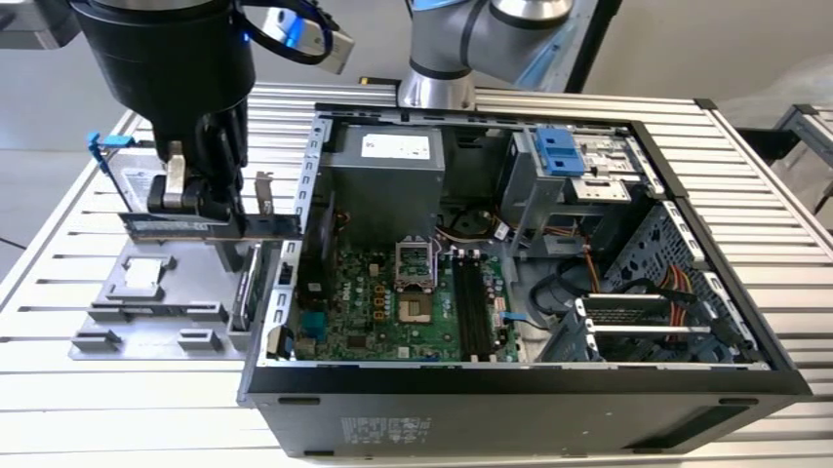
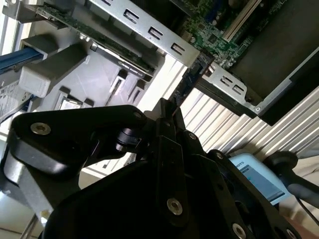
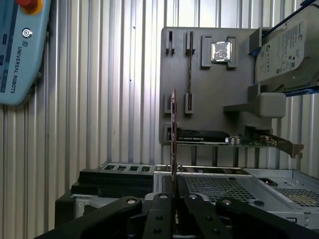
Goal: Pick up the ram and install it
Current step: 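Pick up the ram and move it above insertion slot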
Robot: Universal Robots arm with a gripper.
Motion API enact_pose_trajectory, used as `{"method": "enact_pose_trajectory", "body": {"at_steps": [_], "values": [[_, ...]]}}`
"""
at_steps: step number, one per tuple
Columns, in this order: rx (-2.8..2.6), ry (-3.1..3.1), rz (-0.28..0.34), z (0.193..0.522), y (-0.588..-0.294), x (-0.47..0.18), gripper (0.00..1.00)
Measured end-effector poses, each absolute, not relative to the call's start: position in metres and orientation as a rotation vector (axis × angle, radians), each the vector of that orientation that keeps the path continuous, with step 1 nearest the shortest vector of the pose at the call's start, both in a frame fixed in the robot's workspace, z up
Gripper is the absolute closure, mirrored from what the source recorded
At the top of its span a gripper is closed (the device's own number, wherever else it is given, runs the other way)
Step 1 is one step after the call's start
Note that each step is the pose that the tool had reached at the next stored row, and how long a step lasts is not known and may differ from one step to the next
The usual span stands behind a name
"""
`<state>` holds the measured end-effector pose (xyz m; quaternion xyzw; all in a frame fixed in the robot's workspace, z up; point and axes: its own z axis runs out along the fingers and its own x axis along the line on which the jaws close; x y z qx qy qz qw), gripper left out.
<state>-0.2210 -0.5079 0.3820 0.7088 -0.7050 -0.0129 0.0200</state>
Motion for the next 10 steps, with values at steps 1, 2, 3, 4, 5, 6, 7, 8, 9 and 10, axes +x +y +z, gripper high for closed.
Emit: {"method": "enact_pose_trajectory", "body": {"at_steps": [1, 2, 3, 4, 5, 6, 7, 8, 9, 10], "values": [[2.199, -2.187, -0.040, 0.3820, -0.5079, -0.2201, 1.00], [2.199, -2.187, -0.040, 0.3820, -0.5079, -0.2190, 1.00], [2.199, -2.187, -0.040, 0.3820, -0.5079, -0.2180, 1.00], [2.199, -2.187, -0.040, 0.3820, -0.5079, -0.2170, 1.00], [2.199, -2.187, -0.040, 0.3820, -0.5078, -0.2160, 1.00], [2.199, -2.187, -0.040, 0.3820, -0.5078, -0.2150, 1.00], [2.199, -2.187, -0.040, 0.3820, -0.5078, -0.2139, 1.00], [2.199, -2.187, -0.040, 0.3820, -0.5078, -0.2128, 1.00], [2.199, -2.187, -0.040, 0.3820, -0.5078, -0.2117, 1.00], [2.199, -2.187, -0.040, 0.3820, -0.5078, -0.2105, 1.00]]}}
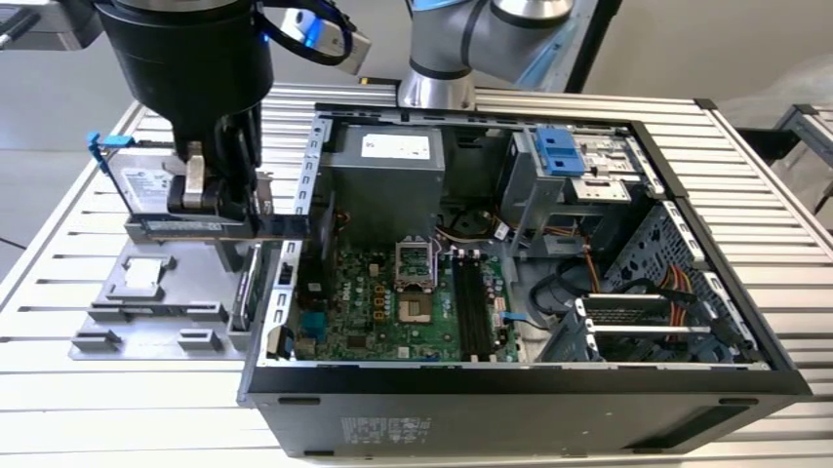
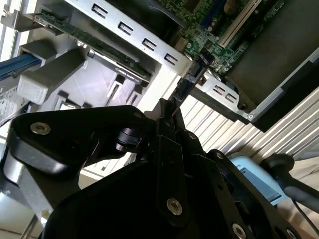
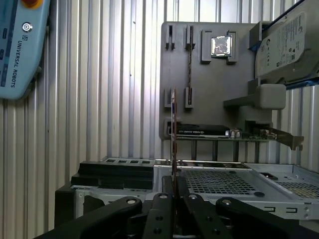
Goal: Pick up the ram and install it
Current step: 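Pick up the ram and move it above insertion slot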
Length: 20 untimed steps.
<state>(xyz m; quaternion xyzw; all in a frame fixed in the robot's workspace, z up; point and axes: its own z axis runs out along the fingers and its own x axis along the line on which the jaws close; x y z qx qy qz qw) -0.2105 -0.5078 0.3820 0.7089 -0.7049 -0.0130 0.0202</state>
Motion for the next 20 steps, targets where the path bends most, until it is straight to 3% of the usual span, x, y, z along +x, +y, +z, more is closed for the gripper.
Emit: {"method": "enact_pose_trajectory", "body": {"at_steps": [20], "values": [[2.198, -2.186, -0.041, 0.382, -0.508, -0.190, 1.00]]}}
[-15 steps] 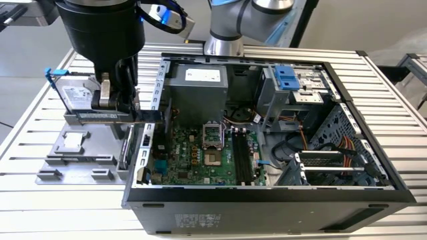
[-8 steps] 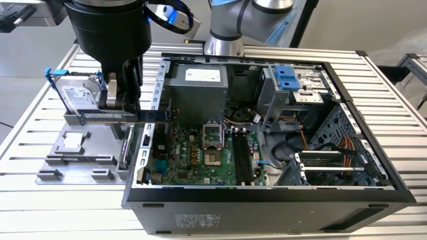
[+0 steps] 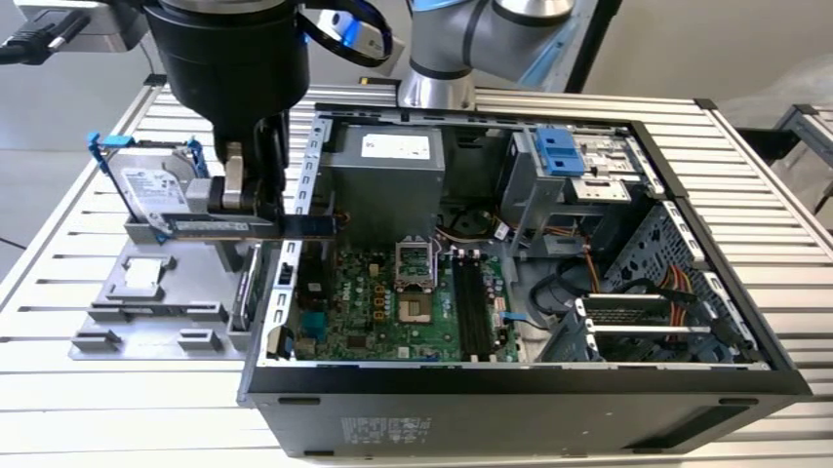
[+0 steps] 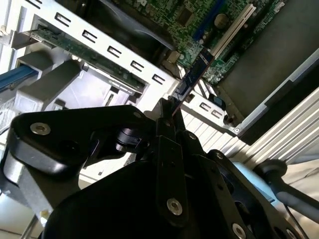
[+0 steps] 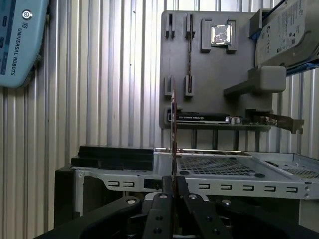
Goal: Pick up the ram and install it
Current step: 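Pick up the ram and move it above insertion slot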
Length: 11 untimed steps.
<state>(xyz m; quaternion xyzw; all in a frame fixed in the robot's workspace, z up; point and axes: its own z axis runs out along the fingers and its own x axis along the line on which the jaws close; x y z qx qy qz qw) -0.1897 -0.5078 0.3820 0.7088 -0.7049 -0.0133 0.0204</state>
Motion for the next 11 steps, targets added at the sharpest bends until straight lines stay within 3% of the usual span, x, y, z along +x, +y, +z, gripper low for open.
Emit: {"method": "enact_pose_trajectory", "body": {"at_steps": [11], "values": [[2.198, -2.186, -0.042, 0.382, -0.508, -0.179, 1.00]]}}
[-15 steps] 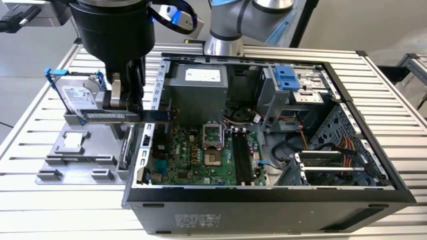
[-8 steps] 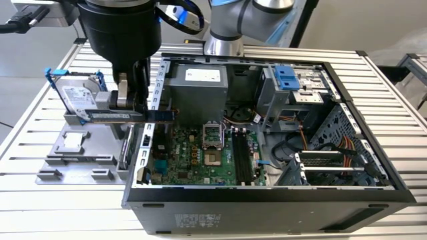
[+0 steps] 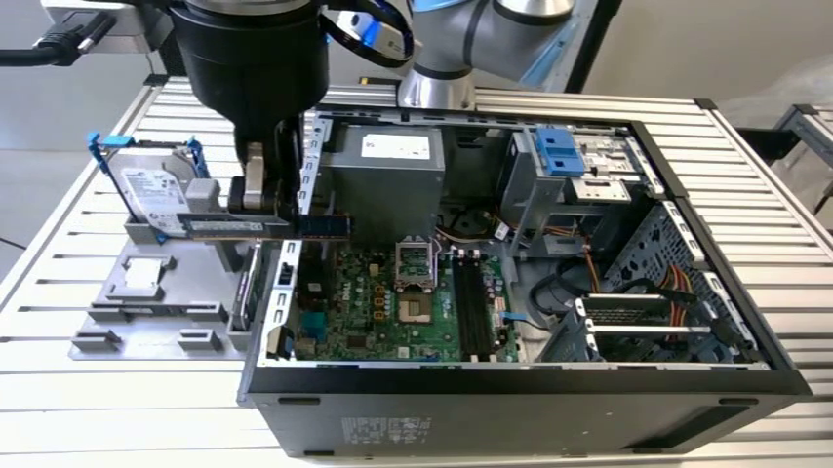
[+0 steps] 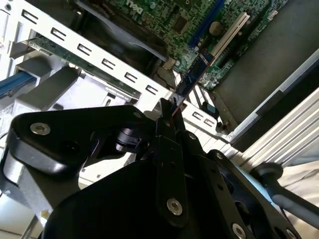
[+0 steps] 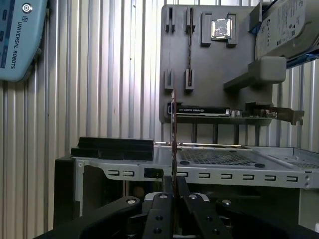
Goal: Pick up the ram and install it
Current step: 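Pick up the ram and move it above insertion slot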
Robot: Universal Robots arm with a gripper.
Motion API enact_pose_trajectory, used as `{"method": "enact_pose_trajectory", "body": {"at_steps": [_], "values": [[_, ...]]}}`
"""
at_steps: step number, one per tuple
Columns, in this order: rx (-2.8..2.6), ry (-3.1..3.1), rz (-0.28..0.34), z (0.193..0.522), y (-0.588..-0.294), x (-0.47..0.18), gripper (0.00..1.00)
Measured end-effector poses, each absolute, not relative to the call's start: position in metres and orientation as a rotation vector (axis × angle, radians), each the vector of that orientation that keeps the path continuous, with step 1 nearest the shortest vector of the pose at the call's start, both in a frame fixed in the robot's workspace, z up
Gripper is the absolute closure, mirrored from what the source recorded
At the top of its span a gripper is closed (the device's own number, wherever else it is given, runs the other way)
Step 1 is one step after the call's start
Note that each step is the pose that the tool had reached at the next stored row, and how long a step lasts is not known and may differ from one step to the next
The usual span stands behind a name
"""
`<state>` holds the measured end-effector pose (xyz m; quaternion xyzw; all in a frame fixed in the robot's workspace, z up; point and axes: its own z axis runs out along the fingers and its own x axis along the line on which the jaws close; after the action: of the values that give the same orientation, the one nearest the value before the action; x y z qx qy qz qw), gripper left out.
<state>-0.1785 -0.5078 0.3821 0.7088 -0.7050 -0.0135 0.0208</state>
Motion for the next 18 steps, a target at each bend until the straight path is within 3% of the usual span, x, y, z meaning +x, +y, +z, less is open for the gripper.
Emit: {"method": "enact_pose_trajectory", "body": {"at_steps": [18], "values": [[2.197, -2.185, -0.044, 0.382, -0.508, -0.160, 1.00]]}}
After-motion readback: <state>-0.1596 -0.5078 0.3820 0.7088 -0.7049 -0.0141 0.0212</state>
